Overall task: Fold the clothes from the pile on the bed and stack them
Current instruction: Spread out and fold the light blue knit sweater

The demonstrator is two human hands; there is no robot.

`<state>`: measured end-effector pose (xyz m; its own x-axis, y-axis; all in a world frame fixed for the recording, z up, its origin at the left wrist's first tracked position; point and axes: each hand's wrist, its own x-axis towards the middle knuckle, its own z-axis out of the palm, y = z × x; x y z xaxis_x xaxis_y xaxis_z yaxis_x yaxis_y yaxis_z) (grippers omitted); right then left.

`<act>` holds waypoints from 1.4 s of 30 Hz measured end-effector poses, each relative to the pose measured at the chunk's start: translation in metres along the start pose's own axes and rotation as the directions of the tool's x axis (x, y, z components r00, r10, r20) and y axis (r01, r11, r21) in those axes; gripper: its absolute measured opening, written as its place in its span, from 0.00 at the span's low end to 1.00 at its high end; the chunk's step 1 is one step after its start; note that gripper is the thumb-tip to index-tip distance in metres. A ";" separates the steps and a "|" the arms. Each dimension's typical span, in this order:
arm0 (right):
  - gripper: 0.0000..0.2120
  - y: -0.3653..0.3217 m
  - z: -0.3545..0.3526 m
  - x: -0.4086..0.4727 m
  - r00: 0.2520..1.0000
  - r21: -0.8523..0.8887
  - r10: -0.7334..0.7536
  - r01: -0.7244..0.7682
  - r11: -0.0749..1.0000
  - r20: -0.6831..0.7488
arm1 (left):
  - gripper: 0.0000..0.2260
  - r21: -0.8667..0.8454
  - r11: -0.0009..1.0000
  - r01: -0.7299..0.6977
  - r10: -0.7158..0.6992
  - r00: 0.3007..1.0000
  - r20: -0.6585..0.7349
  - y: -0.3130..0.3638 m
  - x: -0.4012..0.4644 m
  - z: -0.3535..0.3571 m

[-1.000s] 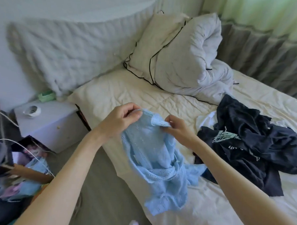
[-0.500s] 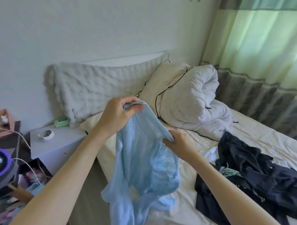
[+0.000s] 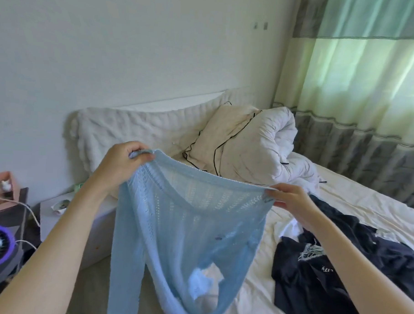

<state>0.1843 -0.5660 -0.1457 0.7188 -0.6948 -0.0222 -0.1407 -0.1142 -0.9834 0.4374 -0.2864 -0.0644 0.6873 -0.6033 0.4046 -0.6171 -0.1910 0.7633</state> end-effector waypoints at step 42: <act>0.11 0.032 -0.081 -0.273 0.975 0.143 -0.153 0.176 0.974 -0.160 | 0.08 0.123 0.992 -0.020 0.054 0.958 -0.281 0.003 -0.224 0.045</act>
<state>-0.0719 -0.4379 -0.1567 0.6133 -0.7740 0.1575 0.0870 -0.1320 -0.9874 0.2646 -0.1873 -0.1756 0.7328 -0.3705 0.5707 -0.6732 -0.2729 0.6873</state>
